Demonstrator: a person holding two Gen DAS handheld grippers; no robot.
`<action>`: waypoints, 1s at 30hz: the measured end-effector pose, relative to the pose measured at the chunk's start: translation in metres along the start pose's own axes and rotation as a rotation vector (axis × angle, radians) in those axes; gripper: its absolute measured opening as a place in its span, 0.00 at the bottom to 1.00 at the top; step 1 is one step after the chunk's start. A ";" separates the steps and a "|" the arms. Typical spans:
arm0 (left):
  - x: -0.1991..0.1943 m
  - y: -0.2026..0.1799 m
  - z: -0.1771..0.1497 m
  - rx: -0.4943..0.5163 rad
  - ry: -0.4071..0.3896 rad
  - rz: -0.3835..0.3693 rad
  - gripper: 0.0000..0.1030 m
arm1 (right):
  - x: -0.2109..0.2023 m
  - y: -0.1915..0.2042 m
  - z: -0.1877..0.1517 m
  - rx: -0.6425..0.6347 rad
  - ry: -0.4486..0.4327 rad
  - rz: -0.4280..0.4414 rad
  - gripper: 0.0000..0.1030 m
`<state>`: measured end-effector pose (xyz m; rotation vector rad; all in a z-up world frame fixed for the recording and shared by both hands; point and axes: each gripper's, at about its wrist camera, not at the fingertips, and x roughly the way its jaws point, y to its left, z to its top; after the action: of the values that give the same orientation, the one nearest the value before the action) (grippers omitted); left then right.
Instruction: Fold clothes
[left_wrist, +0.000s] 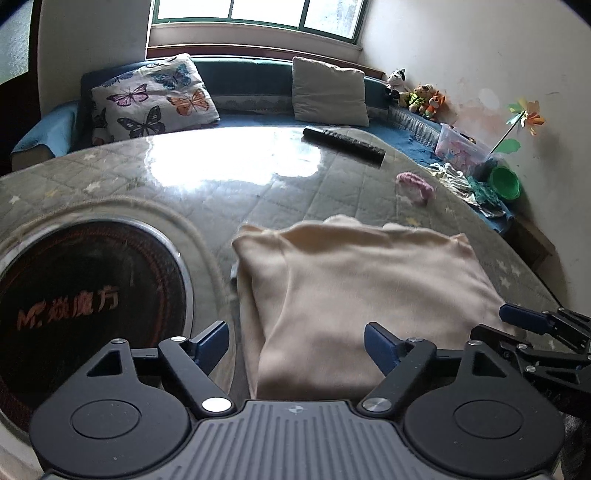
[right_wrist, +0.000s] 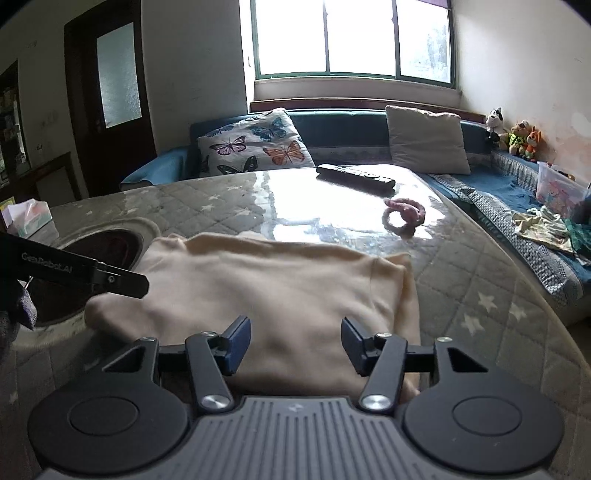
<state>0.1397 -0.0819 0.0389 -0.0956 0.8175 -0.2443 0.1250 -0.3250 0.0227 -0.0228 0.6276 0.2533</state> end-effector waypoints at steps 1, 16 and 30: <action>0.001 0.000 -0.003 -0.001 0.005 0.006 0.81 | 0.000 -0.001 -0.003 0.004 0.006 -0.006 0.56; -0.016 0.011 -0.025 -0.015 -0.011 0.040 0.92 | -0.001 -0.013 -0.015 0.054 0.003 -0.023 0.66; -0.029 0.003 -0.042 0.021 -0.035 0.039 1.00 | -0.018 0.003 -0.024 0.015 -0.022 -0.059 0.95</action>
<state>0.0906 -0.0711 0.0297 -0.0643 0.7807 -0.2139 0.0960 -0.3285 0.0141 -0.0244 0.6064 0.1917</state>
